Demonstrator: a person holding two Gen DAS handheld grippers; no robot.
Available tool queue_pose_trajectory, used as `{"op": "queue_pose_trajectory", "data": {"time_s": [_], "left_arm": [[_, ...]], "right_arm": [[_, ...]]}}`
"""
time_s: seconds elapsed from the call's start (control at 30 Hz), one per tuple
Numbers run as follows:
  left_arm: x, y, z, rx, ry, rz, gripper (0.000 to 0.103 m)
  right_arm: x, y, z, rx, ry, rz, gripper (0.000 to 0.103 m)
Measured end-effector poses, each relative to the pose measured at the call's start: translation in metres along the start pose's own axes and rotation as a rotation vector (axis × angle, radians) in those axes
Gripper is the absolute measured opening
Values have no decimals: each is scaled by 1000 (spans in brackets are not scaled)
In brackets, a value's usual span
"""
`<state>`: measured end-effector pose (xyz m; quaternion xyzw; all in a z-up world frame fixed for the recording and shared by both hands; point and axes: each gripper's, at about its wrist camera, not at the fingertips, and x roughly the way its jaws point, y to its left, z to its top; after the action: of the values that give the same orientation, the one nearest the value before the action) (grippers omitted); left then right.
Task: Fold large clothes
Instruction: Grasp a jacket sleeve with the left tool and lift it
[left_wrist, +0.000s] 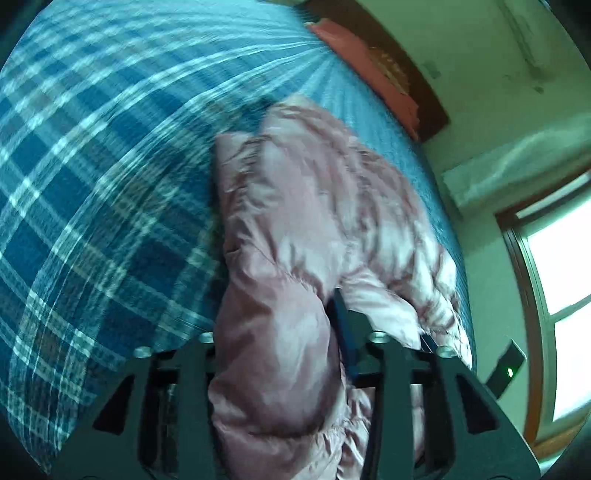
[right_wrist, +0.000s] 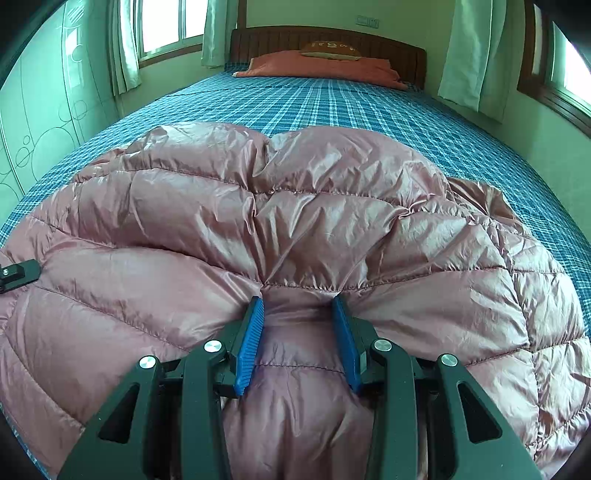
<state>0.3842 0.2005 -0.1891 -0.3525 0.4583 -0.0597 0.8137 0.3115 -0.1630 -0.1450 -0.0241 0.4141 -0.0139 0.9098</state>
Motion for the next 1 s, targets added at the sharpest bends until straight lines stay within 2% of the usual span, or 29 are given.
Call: {"op": "queue_pose_trajectory", "data": {"time_s": [0.07, 0.17, 0.23, 0.3, 0.53, 0.7, 1.0], "left_arm": [[3, -1, -1, -18, 1, -23, 36], [-3, -20, -6, 94, -32, 22, 21], [-10, -34, -8, 147, -60, 51, 17], [-14, -44, -9, 159, -78, 55, 15], [-28, -85, -14, 200, -128, 29, 13], [-31, -121, -23, 276, -140, 15, 13], [-18, -170, -43, 417, -137, 77, 13]], "right_arm": [[0, 0, 0, 1, 0, 0, 39], [0, 0, 0, 0, 0, -1, 39], [1, 0, 0, -1, -1, -1, 39], [2, 1, 0, -1, -1, -3, 39], [3, 1, 0, 0, 0, -4, 39], [1, 0, 2, 12, 2, 0, 39], [-17, -25, 7, 55, -8, 2, 39]]}}
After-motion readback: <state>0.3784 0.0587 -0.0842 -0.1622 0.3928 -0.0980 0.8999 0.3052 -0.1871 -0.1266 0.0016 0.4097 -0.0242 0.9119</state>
